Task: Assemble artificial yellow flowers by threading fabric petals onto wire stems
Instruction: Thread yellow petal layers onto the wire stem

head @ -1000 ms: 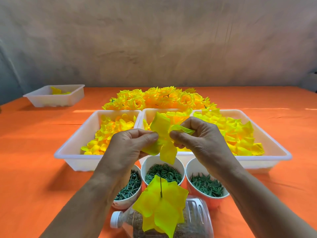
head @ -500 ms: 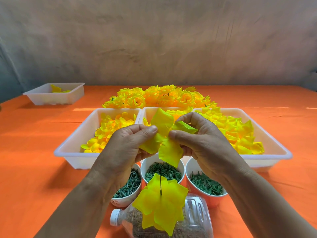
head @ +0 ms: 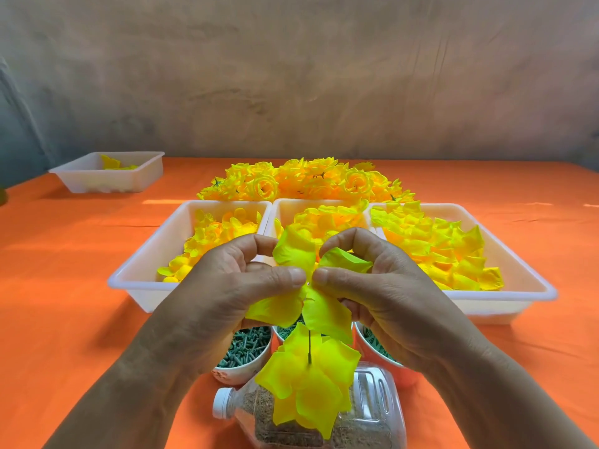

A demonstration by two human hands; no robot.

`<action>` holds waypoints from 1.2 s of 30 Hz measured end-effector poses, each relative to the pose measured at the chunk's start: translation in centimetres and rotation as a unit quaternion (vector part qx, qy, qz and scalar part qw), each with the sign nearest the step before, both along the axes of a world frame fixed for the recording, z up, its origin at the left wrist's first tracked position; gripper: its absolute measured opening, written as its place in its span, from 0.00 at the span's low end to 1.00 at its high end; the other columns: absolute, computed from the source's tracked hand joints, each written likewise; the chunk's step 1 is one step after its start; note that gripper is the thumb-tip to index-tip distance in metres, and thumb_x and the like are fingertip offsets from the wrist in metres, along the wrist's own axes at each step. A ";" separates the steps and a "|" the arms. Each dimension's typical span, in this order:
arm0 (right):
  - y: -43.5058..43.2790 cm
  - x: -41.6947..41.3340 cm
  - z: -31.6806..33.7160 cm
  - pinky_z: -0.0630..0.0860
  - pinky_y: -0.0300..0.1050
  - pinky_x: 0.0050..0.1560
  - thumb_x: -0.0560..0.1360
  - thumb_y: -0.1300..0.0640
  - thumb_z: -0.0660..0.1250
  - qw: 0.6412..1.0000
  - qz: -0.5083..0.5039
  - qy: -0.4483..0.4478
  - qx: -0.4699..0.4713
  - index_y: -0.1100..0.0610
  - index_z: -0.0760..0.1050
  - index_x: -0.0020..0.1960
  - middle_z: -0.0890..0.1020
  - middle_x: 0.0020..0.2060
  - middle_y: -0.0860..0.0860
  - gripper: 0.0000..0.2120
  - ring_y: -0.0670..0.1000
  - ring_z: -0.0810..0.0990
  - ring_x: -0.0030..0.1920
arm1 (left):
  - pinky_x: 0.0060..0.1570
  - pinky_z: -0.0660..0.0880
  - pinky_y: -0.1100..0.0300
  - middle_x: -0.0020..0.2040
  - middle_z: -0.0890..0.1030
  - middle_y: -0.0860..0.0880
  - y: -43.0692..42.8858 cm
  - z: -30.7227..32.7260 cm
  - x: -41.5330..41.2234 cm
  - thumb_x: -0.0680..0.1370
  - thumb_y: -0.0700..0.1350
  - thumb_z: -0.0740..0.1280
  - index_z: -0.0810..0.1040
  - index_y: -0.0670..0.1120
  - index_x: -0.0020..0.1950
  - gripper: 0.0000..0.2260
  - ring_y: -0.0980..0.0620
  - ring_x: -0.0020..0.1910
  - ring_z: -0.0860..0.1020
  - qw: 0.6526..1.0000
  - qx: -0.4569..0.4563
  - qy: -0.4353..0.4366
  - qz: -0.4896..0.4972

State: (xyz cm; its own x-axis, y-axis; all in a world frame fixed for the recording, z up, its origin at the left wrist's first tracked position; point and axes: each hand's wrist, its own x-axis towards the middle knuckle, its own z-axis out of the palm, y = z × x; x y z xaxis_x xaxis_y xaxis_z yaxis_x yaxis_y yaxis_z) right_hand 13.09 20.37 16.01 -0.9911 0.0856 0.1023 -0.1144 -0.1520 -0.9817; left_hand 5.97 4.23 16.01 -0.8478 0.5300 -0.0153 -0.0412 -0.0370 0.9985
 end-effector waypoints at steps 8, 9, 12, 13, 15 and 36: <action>-0.1 0.9 -1.2 0.69 0.37 0.26 0.72 0.68 0.69 0.999 0.027 -0.027 0.018 0.51 0.77 0.42 0.76 0.29 0.51 0.12 0.45 0.72 0.25 | 0.34 0.78 0.56 0.41 0.83 0.38 -1.0 -0.9 0.5 0.58 0.41 0.78 0.84 0.49 0.47 0.18 0.45 0.34 0.82 0.998 -0.010 -0.022 -0.061; -0.2 1.0 -1.3 0.68 0.38 0.28 0.72 0.67 0.70 0.999 0.028 -0.030 0.021 0.51 0.77 0.43 0.76 0.30 0.53 0.11 0.46 0.71 0.26 | 0.35 0.78 0.56 0.42 0.83 0.37 -1.1 -1.1 0.6 0.58 0.41 0.78 0.84 0.49 0.46 0.18 0.45 0.35 0.82 0.997 -0.013 -0.023 -0.066; -0.3 1.1 -1.6 0.67 0.44 0.32 0.69 0.65 0.74 0.999 0.025 -0.038 0.030 0.50 0.78 0.43 0.76 0.35 0.57 0.12 0.49 0.71 0.29 | 0.36 0.79 0.55 0.46 0.83 0.33 -1.1 -1.4 0.6 0.62 0.39 0.75 0.84 0.48 0.48 0.15 0.43 0.37 0.82 0.997 -0.010 -0.036 -0.071; -0.3 1.1 -1.6 0.68 0.44 0.32 0.68 0.64 0.75 0.998 0.023 -0.040 0.031 0.50 0.78 0.43 0.76 0.35 0.56 0.12 0.50 0.72 0.29 | 0.35 0.79 0.56 0.46 0.83 0.33 -1.1 -1.5 0.6 0.62 0.39 0.74 0.84 0.47 0.48 0.15 0.43 0.37 0.82 0.996 -0.009 -0.041 -0.074; -0.3 1.1 -1.8 0.68 0.41 0.30 0.69 0.65 0.74 0.998 0.020 -0.044 0.030 0.49 0.78 0.42 0.76 0.32 0.54 0.12 0.48 0.71 0.27 | 0.32 0.79 0.57 0.44 0.83 0.34 -1.0 -1.7 0.6 0.62 0.39 0.74 0.84 0.47 0.47 0.14 0.43 0.36 0.82 0.996 -0.009 -0.044 -0.075; -0.1 1.1 -2.4 0.69 0.35 0.24 0.72 0.68 0.69 0.997 0.002 -0.079 0.019 0.55 0.76 0.45 0.76 0.29 0.51 0.09 0.46 0.72 0.23 | 0.38 0.80 0.53 0.42 0.84 0.38 -0.3 -2.5 0.2 0.62 0.39 0.74 0.81 0.45 0.50 0.17 0.42 0.38 0.83 0.997 -0.019 -0.060 -0.055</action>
